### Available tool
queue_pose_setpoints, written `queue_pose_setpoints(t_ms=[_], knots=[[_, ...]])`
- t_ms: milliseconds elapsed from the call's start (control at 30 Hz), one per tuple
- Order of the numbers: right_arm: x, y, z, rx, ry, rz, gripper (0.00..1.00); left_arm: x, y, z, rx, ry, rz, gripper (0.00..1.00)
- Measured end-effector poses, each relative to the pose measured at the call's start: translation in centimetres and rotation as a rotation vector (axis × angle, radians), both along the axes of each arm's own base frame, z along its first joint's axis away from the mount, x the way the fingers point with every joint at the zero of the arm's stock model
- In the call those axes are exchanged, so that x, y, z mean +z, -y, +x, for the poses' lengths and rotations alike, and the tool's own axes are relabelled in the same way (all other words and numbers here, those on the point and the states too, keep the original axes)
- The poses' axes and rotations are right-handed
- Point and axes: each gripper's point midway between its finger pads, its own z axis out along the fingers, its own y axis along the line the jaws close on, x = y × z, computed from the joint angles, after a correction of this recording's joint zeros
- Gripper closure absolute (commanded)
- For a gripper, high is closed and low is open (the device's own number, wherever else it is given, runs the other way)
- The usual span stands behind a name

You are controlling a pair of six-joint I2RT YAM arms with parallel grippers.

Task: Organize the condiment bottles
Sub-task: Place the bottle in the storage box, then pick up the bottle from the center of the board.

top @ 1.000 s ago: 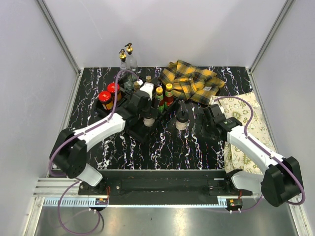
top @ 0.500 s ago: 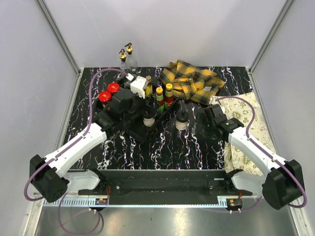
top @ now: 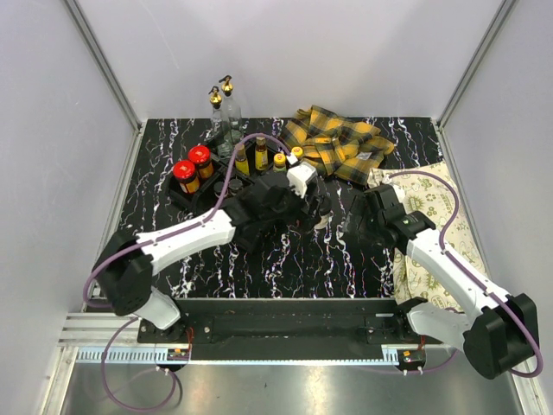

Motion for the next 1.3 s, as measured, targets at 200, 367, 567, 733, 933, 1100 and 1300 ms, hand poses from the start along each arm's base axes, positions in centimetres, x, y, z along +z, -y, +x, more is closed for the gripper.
queue_pose_setpoints(t_ms=[200, 367, 567, 733, 933, 1100, 1300], knots=[[-0.2, 0.6, 0.1, -0.029, 0.001, -0.011, 0.00, -2.4, 2.8, 1.0, -0.015, -0.021, 0.023, 0.01], [-0.4, 0.9, 0.0, -0.036, -0.006, -0.015, 0.00, -3.0, 3.8, 2.2, 0.009, -0.007, 0.032, 0.01], [-0.6, 1.2, 0.0, -0.045, -0.010, -0.018, 0.00, -3.3, 3.9, 3.6, 0.060, 0.018, 0.047, 0.01], [-0.7, 1.5, 0.1, -0.054, -0.010, -0.024, 0.00, -3.5, 4.1, 4.3, 0.081, 0.029, 0.051, 0.01], [-0.8, 1.6, 0.0, -0.056, -0.013, -0.026, 0.00, -4.4, 4.1, 4.8, 0.103, 0.026, 0.070, 0.01], [-1.0, 1.7, -0.1, -0.059, -0.015, -0.027, 0.00, -5.1, 4.3, 5.4, 0.121, 0.025, 0.082, 0.01], [-1.0, 1.9, -0.2, -0.062, -0.013, -0.026, 0.00, -6.3, 4.8, 6.2, 0.134, 0.020, 0.102, 0.01]])
